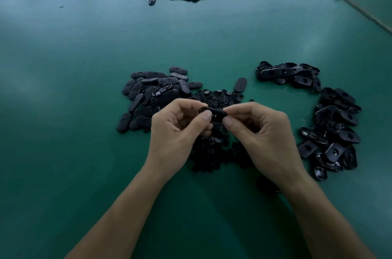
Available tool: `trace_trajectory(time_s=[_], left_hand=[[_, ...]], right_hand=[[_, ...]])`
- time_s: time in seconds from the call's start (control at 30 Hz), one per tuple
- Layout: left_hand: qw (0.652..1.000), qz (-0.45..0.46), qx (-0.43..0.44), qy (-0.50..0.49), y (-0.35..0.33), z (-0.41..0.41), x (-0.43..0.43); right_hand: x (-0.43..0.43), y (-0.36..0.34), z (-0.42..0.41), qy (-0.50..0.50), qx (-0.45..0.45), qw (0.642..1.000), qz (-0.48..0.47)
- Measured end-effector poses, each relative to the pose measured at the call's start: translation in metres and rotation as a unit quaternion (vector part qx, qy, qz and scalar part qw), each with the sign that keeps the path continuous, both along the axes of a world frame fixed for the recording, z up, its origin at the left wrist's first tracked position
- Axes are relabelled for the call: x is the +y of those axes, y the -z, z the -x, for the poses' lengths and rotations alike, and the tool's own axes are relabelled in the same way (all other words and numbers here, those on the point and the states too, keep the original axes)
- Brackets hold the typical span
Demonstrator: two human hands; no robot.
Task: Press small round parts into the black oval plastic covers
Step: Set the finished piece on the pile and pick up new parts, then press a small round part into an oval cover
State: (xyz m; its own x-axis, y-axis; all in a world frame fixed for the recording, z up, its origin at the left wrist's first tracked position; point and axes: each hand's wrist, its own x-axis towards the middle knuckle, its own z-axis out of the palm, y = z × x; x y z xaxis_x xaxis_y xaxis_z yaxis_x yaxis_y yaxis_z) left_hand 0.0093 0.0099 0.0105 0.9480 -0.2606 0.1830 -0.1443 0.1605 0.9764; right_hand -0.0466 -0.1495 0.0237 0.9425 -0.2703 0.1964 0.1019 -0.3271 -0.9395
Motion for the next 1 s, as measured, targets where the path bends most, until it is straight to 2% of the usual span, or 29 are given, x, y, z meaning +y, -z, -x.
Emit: trace_trajectory(time_s=[0.33,0.5,0.6,0.67,0.73,0.8,1.0], left_hand=[[1.000,-0.016,-0.009,0.003,0.0000,0.0002,-0.0009],[0.999,-0.042,-0.012,0.013,0.0014,0.0003,0.0009],[0.997,-0.068,-0.021,0.014,0.0017,0.0006,0.0003],[0.998,-0.052,-0.023,0.008,0.0010,0.0003,-0.0013],[0.999,-0.033,-0.018,-0.001,0.0011,-0.0006,-0.0013],[1.000,-0.018,-0.016,-0.006,0.0015,-0.0015,-0.0001],[0.999,-0.017,-0.034,-0.004,0.0013,-0.0024,0.0020]], right_hand=[[0.0033,0.0005,-0.0007,0.007,-0.010,0.999,-0.038],[0.0044,0.0026,-0.0009,0.011,-0.015,1.000,-0.015],[0.0054,0.0013,0.0009,0.015,-0.027,0.999,0.038],[0.0050,0.0016,0.0025,0.029,-0.022,0.991,0.129],[0.0044,0.0025,0.0031,0.025,0.013,0.968,0.251],[0.0043,0.0025,0.0036,0.012,0.054,0.945,0.322],[0.0052,-0.0010,0.0033,0.011,0.098,0.939,0.329]])
